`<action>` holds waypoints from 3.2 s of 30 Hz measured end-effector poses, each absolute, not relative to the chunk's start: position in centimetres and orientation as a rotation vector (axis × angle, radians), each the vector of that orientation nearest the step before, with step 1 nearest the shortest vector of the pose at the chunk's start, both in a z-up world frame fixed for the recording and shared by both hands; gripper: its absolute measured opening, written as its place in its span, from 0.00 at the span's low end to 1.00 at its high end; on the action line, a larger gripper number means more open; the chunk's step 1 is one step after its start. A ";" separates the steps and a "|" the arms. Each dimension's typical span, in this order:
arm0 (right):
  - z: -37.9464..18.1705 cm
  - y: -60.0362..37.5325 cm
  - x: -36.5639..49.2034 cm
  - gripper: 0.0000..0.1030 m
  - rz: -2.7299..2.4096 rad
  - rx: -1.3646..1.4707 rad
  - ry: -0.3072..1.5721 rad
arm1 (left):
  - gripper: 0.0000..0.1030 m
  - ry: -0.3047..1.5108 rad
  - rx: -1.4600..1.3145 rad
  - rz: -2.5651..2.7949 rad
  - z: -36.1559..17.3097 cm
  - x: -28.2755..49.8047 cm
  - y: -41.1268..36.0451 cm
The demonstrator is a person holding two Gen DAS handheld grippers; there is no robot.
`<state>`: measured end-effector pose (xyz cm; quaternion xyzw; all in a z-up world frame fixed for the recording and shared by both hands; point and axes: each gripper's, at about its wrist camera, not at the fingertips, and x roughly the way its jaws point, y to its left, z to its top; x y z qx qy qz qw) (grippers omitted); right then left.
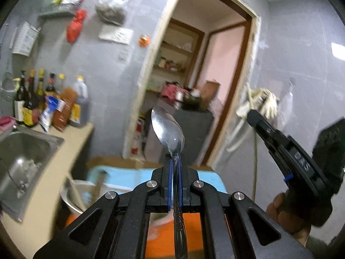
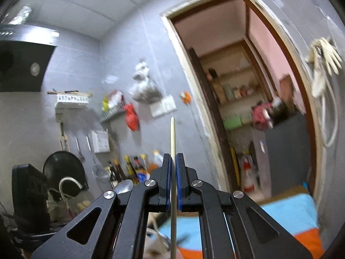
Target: Organize utensils
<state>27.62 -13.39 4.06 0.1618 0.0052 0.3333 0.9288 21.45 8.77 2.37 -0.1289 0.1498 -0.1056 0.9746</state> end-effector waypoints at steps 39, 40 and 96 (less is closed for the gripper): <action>-4.2 1.1 26.2 0.03 0.581 0.042 -0.346 | 0.00 0.149 -0.370 -0.100 -3.3 25.3 20.1; -4.4 1.1 26.4 0.03 0.578 0.044 -0.340 | 0.00 0.148 -0.368 -0.100 -3.3 25.3 20.0; 3.7 -17.9 19.0 1.00 0.456 0.145 0.358 | 0.92 0.493 -0.151 0.037 2.6 12.0 8.3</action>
